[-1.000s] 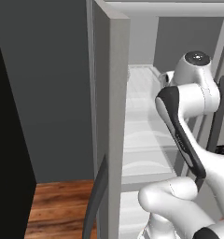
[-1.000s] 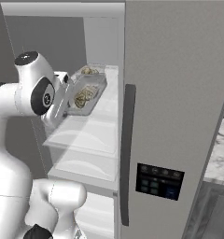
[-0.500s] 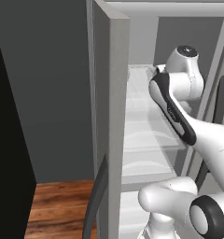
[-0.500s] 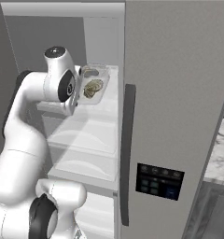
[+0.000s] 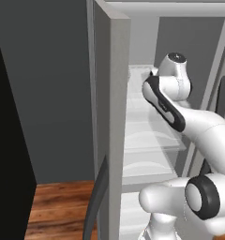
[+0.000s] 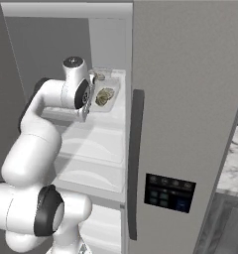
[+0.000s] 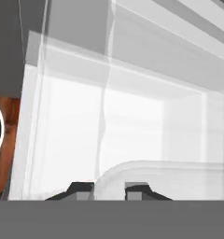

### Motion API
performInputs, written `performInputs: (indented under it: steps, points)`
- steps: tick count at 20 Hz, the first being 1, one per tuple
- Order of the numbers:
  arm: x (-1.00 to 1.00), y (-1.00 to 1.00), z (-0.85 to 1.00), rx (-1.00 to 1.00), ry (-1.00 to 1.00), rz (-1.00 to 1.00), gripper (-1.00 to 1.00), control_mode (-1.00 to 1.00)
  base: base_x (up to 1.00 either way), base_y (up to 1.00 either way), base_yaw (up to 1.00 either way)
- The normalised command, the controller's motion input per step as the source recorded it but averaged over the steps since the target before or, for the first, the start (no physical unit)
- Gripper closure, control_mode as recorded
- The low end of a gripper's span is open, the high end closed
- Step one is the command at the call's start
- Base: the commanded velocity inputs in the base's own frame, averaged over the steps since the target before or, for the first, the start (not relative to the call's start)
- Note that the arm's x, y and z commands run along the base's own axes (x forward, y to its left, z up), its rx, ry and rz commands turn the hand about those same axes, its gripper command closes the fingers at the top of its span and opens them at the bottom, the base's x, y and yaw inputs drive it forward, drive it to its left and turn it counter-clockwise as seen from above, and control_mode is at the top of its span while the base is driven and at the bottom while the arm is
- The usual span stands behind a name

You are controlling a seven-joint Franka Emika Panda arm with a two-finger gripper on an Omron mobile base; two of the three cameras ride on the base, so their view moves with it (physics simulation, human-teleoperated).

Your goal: Place two dumplings into each of the tupperware containers and then place the containers in the fridge.

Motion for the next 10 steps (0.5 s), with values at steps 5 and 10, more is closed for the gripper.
performInputs:
  steps: [5, 10]
  points:
    - [0.73, -0.15, -0.20, 0.12, 0.00, 0.00, 1.00, -1.00, 0.00, 0.00, 0.00]
    - [0.69, -0.12, -0.07, 0.09, 0.00, 0.00, 1.00, -1.00, 0.00, 0.00, 0.00]
